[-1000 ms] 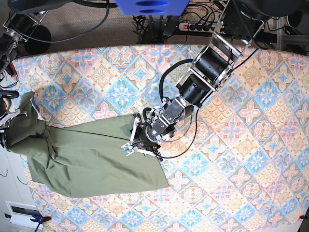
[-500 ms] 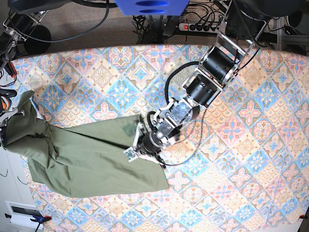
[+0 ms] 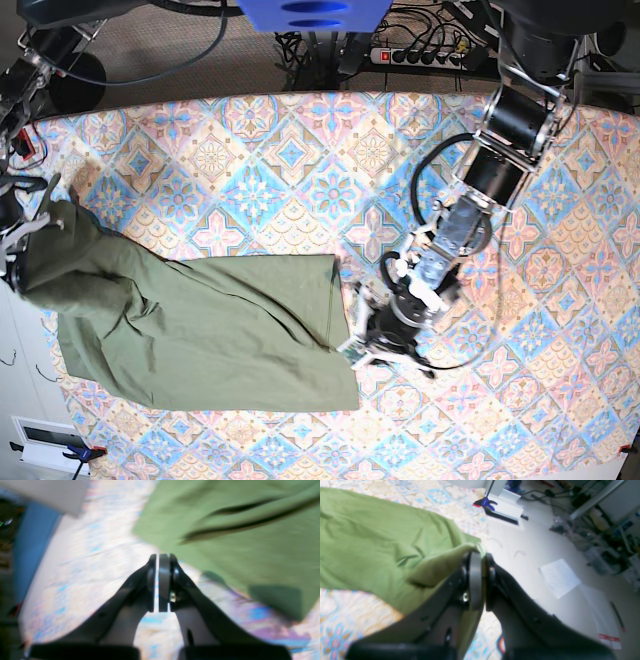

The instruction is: Layout the t-shirt on the table in an organized manner, then fold the t-shirt properly

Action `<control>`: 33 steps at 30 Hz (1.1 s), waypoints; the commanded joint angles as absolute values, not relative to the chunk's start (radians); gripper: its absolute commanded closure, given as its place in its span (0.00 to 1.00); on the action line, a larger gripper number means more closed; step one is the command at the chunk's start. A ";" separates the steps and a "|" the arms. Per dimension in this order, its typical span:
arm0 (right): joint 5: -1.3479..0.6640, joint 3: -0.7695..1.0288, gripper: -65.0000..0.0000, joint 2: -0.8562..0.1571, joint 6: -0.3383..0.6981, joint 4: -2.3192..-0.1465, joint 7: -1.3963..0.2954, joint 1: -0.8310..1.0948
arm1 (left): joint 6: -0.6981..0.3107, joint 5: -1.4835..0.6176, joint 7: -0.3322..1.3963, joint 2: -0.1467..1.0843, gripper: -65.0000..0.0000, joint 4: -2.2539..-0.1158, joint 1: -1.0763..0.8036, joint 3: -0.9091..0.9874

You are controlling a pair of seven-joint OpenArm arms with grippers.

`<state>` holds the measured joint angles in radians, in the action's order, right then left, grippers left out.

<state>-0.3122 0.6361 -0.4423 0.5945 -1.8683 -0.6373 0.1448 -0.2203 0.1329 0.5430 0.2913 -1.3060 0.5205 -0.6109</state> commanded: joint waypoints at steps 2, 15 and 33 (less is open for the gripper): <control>-0.321 0.644 1.00 -0.452 0.587 -1.893 -0.610 0.151 | -0.216 0.130 0.530 0.357 1.00 -1.395 0.532 -0.604; -0.321 0.648 1.00 -0.440 0.587 -1.893 -0.608 0.180 | -0.216 0.087 0.526 0.259 0.76 -1.250 0.522 -0.602; -0.321 0.691 1.00 -0.440 0.587 -1.899 -0.608 0.180 | -0.211 -0.252 0.259 -0.022 0.36 -0.519 0.817 -0.596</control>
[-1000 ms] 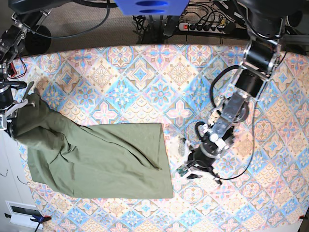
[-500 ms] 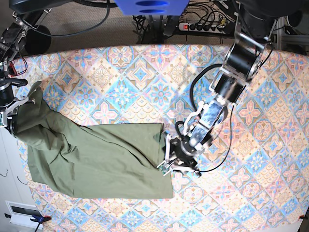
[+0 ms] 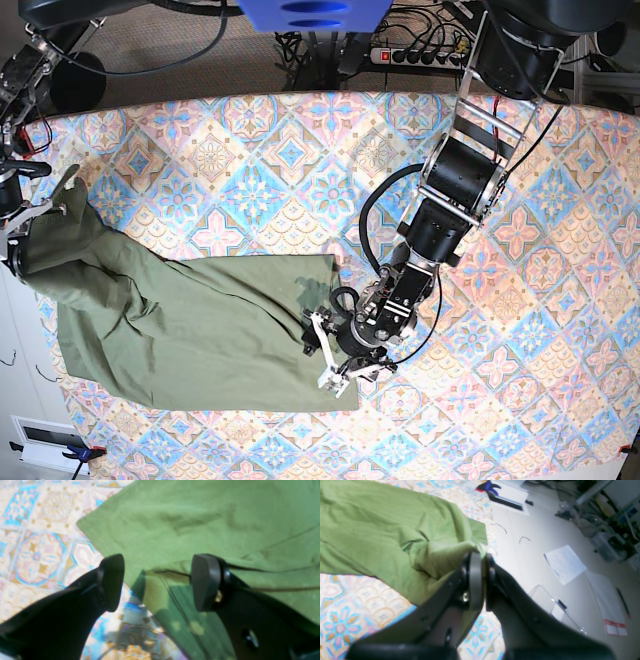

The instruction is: Layout the t-shirt on the table in an organized manner, then fold the t-shirt properly

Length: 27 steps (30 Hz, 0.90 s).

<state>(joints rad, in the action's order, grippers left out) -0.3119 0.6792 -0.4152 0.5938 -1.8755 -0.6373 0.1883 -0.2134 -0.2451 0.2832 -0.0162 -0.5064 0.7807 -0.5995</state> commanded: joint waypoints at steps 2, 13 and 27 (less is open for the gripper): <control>-0.321 0.699 1.00 -0.440 0.587 -1.899 -0.608 0.180 | -0.211 -0.295 0.255 -0.022 0.36 -0.519 0.817 -0.596; -0.325 0.699 1.00 -0.440 0.587 -1.903 -0.610 0.180 | -0.206 -0.352 0.254 -0.024 0.36 -0.501 0.785 -0.598; -0.325 0.733 1.00 -0.440 0.587 -1.926 -0.610 0.180 | -0.216 -0.346 0.199 -0.090 0.59 -0.438 0.723 -0.602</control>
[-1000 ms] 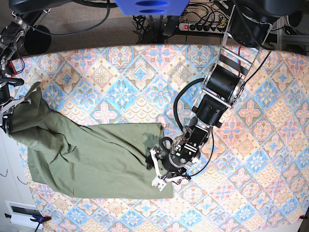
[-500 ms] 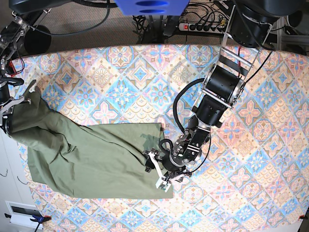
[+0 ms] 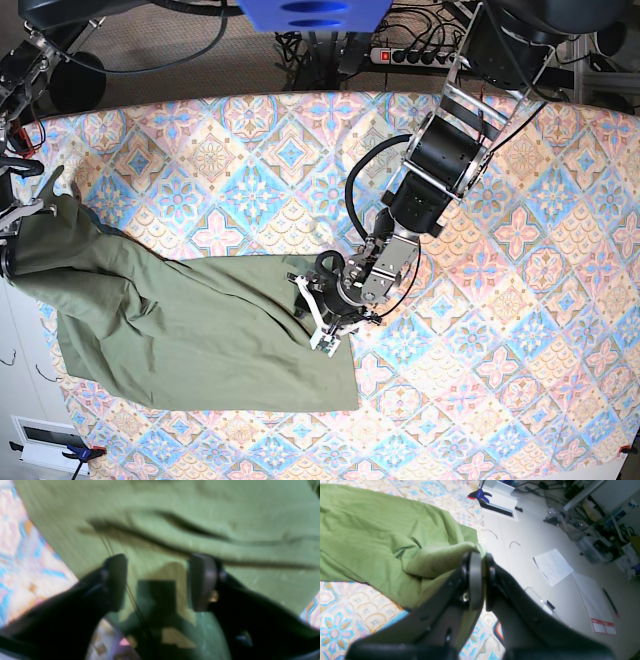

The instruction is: Layout the t-shirt on the table in an organized manner, then fold the t-shirt properly

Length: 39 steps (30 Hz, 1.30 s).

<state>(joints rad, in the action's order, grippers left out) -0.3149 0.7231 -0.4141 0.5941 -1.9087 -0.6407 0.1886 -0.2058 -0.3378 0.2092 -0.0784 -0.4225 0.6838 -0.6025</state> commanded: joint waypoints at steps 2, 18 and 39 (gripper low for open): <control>-0.325 0.733 1.00 -0.440 0.587 -1.926 -0.610 0.180 | -0.232 -0.344 0.199 -0.088 0.81 -0.438 0.723 -0.604; -0.325 0.733 1.00 -0.440 0.587 -1.926 -0.610 0.180 | -0.285 -0.346 0.450 0.217 1.00 -0.995 0.493 -0.762; -0.325 0.730 1.00 -0.438 0.587 -1.926 -0.610 0.219 | -0.280 -0.341 0.549 0.251 0.66 -1.256 0.414 -0.456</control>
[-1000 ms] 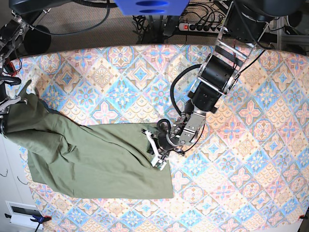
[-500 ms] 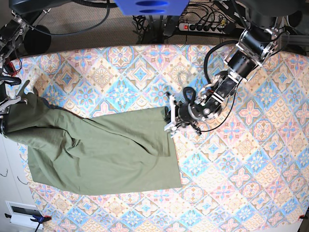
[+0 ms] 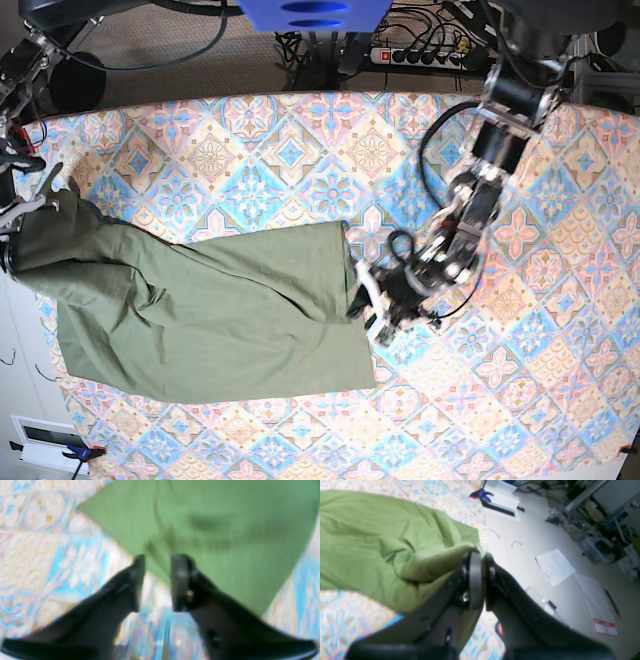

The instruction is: Layout the t-shirt on the table in an organized manner, then fold the t-shirt properly

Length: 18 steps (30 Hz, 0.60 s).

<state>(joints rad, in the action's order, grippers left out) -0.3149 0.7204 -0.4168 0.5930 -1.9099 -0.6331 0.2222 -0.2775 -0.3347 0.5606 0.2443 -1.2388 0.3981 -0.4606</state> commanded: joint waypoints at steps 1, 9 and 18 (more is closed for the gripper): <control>-0.325 0.731 1.00 -0.438 0.587 -1.929 -0.610 0.232 | -0.280 -0.343 0.549 0.211 0.58 -1.185 0.447 -0.443; -0.325 0.734 1.00 -0.438 0.587 -1.948 -0.604 0.257 | -0.280 -0.346 0.351 0.001 0.39 -0.641 0.670 -0.415; -0.325 0.765 1.00 -0.437 0.587 -1.954 -0.605 0.257 | -0.280 -0.351 0.217 -0.051 0.39 -0.417 0.731 -0.420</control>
